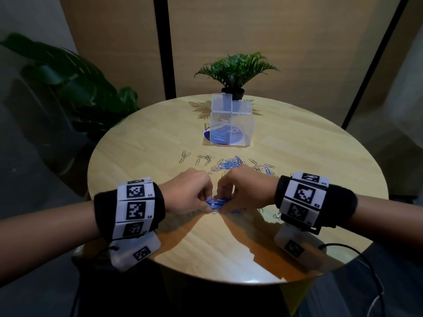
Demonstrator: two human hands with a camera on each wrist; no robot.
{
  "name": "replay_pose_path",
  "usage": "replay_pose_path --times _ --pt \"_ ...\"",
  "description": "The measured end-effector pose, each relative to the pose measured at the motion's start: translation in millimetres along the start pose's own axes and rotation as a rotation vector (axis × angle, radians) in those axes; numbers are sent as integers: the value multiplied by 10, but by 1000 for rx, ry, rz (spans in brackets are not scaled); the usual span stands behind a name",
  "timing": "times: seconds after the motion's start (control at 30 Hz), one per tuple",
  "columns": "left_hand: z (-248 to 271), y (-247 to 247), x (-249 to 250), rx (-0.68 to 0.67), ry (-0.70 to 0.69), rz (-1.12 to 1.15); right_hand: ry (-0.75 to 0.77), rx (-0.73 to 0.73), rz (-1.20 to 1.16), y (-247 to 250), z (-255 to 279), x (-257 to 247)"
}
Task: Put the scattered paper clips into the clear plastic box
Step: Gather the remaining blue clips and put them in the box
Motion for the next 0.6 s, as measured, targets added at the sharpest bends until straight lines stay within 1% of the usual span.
replay_pose_path --times 0.07,0.23,0.27,0.3,0.37,0.4,0.47,0.53,0.6 --pt "-9 -6 -19 -25 7 52 -36 -1 -21 17 -21 61" --pt "-33 -3 -33 -94 -26 89 -104 21 -57 74 -30 211" --pt "-42 4 -59 -105 -19 109 -138 15 -102 106 -25 265" --pt "-59 25 -94 -109 -9 137 -182 6 -197 159 -24 324" --pt "-117 105 -172 -87 21 228 -256 3 -466 337 -72 430" --pt "-165 177 -215 -55 49 297 -276 31 -572 480 -141 479" --pt "-302 373 -302 44 136 468 -307 170 -671 822 -368 599" --pt "-489 637 -383 183 211 602 -359 353 -694 1103 -680 742" --pt "-709 940 -473 351 260 685 -440 508 -660 1231 -991 912"
Point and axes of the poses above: each hand's wrist, its own z-axis away from the middle knuckle, its own y-axis out of the back of the hand, x = y × z, the point moved 8 cm from there along -z, towards the middle knuckle, and after that the axes turned 13 degrees about x, right-handed, at the moved point
